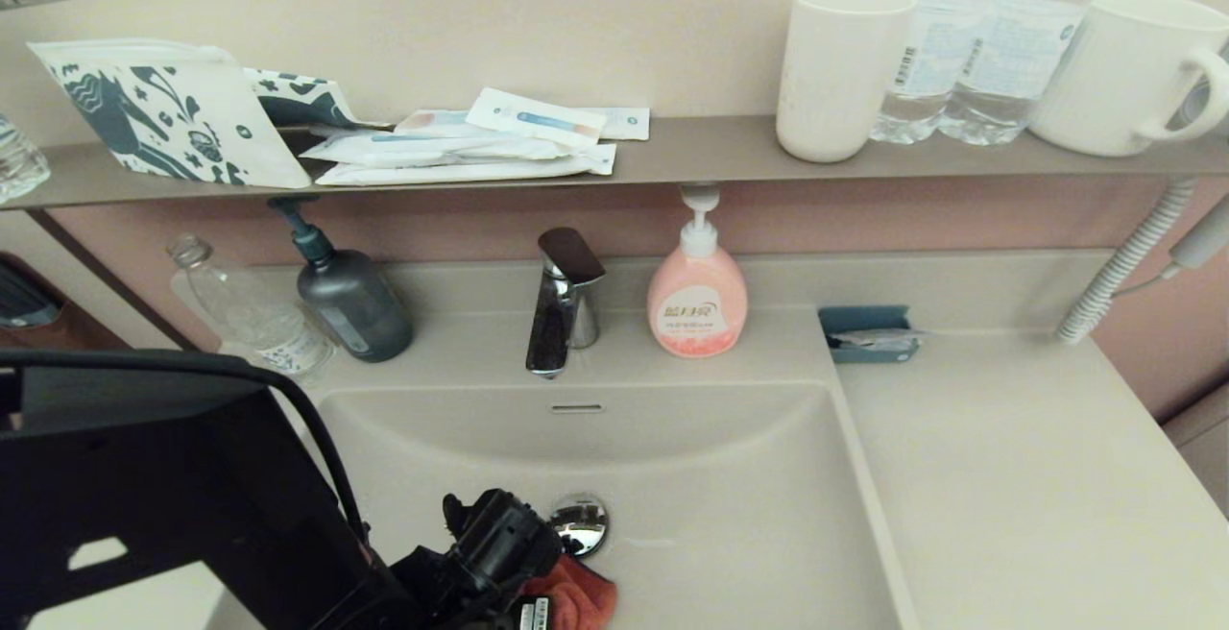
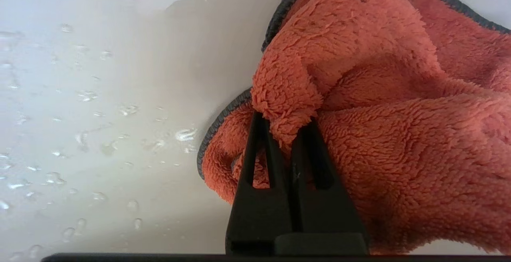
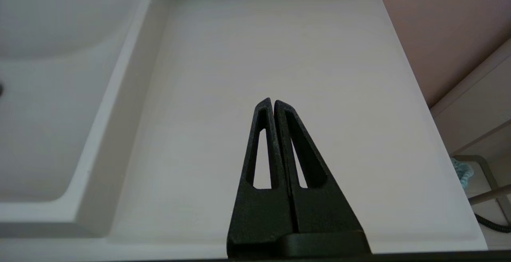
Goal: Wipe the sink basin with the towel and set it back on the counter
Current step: Wipe the sink
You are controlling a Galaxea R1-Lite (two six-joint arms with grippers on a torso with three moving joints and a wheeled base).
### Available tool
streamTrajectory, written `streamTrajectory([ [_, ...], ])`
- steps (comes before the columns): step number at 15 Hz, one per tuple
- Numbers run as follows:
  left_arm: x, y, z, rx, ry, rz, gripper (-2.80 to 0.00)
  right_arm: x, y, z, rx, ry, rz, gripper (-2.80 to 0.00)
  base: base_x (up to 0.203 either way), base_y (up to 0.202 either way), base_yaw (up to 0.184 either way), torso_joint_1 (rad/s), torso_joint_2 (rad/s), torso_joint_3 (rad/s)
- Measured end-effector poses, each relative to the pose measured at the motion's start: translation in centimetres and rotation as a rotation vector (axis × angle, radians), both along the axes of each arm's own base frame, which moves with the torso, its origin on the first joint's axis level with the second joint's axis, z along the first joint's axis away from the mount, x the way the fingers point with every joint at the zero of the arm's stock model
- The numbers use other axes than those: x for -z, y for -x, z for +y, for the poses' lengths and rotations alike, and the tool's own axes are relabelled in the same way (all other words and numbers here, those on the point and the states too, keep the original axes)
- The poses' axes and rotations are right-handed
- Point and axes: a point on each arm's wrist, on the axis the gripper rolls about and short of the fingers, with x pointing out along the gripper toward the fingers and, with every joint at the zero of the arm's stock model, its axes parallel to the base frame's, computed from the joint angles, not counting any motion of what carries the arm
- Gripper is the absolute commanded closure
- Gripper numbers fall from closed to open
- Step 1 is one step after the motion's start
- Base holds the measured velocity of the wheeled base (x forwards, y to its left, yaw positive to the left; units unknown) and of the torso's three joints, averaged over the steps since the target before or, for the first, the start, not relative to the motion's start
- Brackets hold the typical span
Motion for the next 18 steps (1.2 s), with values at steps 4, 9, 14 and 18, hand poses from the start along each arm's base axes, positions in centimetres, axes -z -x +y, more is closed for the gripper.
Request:
streamTrajectory([
  [4, 0.0, -0.1, 0.1, -0.001, -0.003, 0.000, 0.00, 0.0, 0.0, 0.0, 0.000, 0.000, 0.000, 0.00, 0.000, 0.000, 0.000, 0.000, 0.00, 0.000],
  [9, -0.2, 0.3, -0.9, 0.036, -0.007, -0.012, 0.00, 0.0, 0.0, 0.0, 0.000, 0.000, 0.000, 0.00, 0.000, 0.000, 0.000, 0.000, 0.00, 0.000],
  [14, -0.8, 1.2, -5.0, 0.095, 0.051, -0.043, 0.00, 0.0, 0.0, 0.0, 0.000, 0.000, 0.000, 0.00, 0.000, 0.000, 0.000, 0.000, 0.00, 0.000],
  [18, -1.5, 1.7, -6.9, 0.125, 0.043, -0.015, 0.00, 0.0, 0.0, 0.0, 0.000, 0.000, 0.000, 0.00, 0.000, 0.000, 0.000, 0.000, 0.00, 0.000],
])
